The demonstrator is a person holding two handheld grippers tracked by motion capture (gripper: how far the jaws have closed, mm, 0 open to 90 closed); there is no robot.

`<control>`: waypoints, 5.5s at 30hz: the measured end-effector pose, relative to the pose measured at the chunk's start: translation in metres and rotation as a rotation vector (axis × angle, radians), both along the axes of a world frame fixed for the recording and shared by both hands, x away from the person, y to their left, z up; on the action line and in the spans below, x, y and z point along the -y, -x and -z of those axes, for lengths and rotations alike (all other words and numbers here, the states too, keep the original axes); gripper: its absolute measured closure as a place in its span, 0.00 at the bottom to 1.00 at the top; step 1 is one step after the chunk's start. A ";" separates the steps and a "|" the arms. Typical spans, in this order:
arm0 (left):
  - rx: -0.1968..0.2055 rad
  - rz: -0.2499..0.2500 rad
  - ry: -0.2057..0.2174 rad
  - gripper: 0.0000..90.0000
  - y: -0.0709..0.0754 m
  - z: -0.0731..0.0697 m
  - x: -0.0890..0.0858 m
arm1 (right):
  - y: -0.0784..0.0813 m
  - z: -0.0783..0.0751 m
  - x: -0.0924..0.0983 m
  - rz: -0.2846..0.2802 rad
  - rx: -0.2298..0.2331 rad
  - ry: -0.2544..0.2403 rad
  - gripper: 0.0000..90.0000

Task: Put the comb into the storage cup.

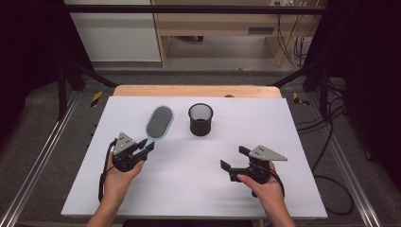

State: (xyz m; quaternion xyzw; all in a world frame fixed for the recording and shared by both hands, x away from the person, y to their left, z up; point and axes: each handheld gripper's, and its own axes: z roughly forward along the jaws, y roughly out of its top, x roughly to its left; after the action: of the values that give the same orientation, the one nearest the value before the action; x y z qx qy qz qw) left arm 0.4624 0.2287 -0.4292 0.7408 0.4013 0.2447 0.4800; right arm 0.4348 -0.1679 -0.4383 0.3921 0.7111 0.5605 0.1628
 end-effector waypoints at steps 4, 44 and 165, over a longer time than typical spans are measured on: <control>0.000 0.027 0.012 0.77 0.004 -0.001 0.007 | -0.011 -0.008 -0.021 -0.020 -0.022 -0.085 0.07; 0.041 0.176 0.036 0.77 0.024 -0.006 0.044 | -0.055 -0.023 -0.110 -0.110 -0.122 -0.290 0.09; 0.052 0.068 0.151 0.11 0.005 0.005 0.021 | -0.066 -0.040 -0.054 0.080 -0.099 -0.460 0.59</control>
State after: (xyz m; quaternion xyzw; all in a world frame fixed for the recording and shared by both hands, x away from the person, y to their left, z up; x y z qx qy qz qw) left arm 0.4574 0.2078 -0.4342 0.7091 0.3805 0.2167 0.5526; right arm 0.5005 -0.1142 -0.3984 0.4736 0.5557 0.6810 0.0561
